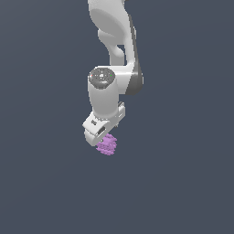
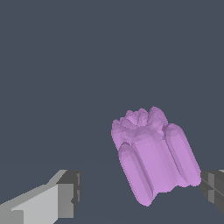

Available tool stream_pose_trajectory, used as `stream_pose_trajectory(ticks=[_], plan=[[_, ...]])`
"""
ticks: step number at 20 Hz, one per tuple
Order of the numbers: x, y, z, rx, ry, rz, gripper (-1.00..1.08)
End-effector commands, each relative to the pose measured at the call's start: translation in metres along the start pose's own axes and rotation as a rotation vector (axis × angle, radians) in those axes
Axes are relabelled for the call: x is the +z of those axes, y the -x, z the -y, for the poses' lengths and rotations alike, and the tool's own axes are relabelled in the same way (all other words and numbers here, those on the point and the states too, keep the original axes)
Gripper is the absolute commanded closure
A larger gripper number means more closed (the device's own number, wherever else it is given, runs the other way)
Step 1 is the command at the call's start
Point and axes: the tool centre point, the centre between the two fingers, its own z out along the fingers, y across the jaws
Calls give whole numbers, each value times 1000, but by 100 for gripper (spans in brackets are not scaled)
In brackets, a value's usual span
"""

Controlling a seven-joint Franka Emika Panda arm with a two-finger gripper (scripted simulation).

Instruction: Pick up the object and move it to a goal position.

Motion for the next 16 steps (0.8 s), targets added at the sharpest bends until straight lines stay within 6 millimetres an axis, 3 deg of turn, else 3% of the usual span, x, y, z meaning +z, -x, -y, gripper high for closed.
stream_pose_trajectory(ticks=[1, 16], plan=[[0, 0, -3, -68, 2, -1, -92], [0, 1, -20, -369, 14, -4, -92]])
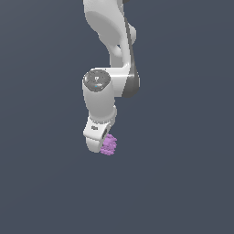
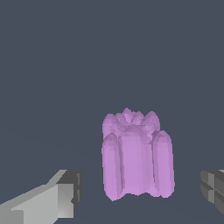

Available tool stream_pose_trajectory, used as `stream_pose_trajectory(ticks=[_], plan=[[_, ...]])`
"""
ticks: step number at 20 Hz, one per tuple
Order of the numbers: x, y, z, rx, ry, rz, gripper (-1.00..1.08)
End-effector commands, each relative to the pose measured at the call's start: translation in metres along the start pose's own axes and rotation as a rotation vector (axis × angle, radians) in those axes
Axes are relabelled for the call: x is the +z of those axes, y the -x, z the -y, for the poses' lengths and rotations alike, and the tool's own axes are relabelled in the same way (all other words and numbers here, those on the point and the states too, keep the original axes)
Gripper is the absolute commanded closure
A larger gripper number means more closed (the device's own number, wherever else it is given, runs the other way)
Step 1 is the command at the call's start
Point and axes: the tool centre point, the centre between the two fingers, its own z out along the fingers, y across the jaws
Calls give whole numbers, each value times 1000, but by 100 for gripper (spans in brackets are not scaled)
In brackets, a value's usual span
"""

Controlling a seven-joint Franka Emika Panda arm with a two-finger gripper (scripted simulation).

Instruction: Pick up the object and move it to a goal position.

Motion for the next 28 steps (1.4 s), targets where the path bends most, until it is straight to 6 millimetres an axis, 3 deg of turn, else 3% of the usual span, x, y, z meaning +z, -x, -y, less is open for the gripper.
stream_pose_trajectory(ticks=[1, 11, 21, 27, 28], plan=[[0, 1, -1, -31, 1, 0, -92], [2, 1, -3, -59, 3, 0, -92], [44, 1, -2, -64, 3, -1, -92], [50, 1, -3, -63, 3, 0, -92], [50, 1, -3, -63, 3, 0, 108]])
